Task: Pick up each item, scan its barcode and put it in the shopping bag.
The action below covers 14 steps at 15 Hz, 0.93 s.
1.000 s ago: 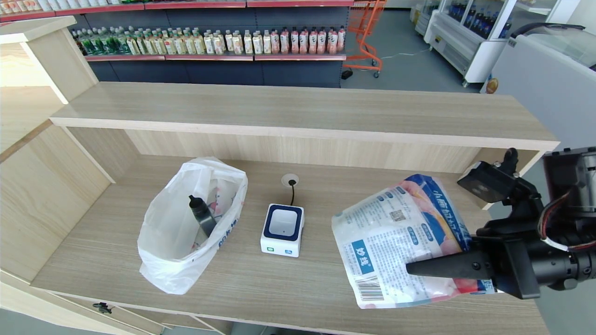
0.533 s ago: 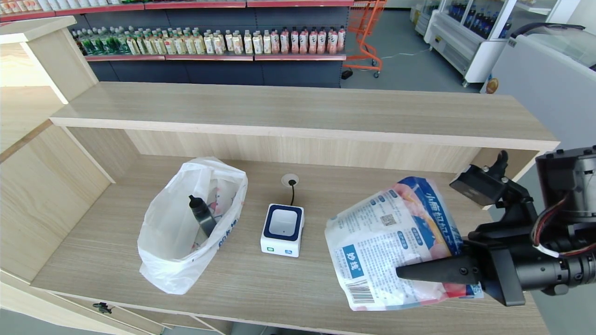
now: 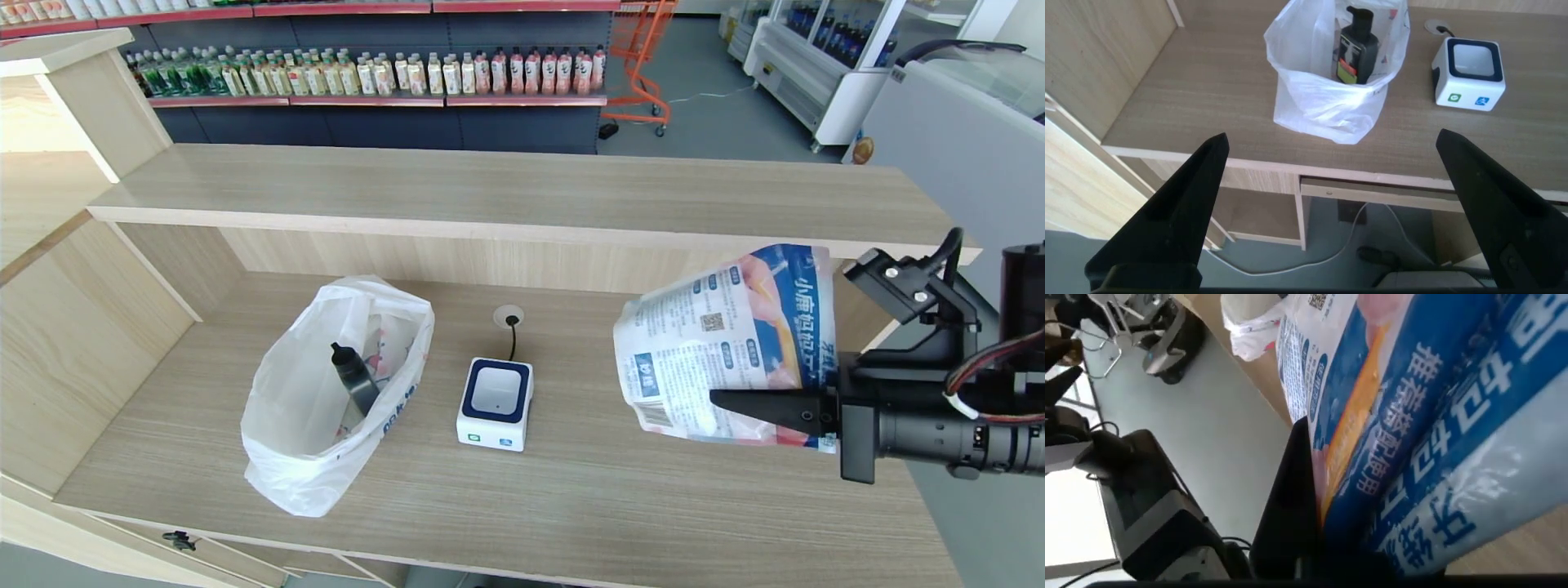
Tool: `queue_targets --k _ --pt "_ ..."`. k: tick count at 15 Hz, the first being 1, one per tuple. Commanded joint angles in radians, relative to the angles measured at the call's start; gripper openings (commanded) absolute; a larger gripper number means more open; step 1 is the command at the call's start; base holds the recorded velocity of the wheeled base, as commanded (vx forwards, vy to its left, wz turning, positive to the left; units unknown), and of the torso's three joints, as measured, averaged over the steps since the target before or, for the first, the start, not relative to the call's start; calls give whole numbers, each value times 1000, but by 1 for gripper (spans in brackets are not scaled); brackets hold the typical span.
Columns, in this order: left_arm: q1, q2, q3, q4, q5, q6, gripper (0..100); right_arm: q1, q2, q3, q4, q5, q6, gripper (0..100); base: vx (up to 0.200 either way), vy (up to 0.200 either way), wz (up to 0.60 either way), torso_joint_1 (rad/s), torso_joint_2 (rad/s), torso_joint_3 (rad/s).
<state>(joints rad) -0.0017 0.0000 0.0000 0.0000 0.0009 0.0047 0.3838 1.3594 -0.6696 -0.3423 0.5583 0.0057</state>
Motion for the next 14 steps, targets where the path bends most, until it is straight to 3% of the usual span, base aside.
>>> queue_targets --k 1,2,4,8,14 --pt "0 0 0 0 1 0 100 -103 -54 18 40 -1 -167 0 0 0 0 0 0 0" --pt "-1 0 0 0 1 0 100 -151 -85 44 108 -3 -300 0 0 0 0 0 0 0" --pt "0 0 0 0 1 0 100 -161 -115 71 152 -8 -369 0 0 0 0 0 0 0" --pt "0 0 0 0 1 1 100 -163 -135 88 158 -9 -368 0 0 0 0 0 0 0" --pt "-1 0 0 0 1 -3 100 -163 -114 87 158 -1 -351 0 0 200 0 -3 1 2"
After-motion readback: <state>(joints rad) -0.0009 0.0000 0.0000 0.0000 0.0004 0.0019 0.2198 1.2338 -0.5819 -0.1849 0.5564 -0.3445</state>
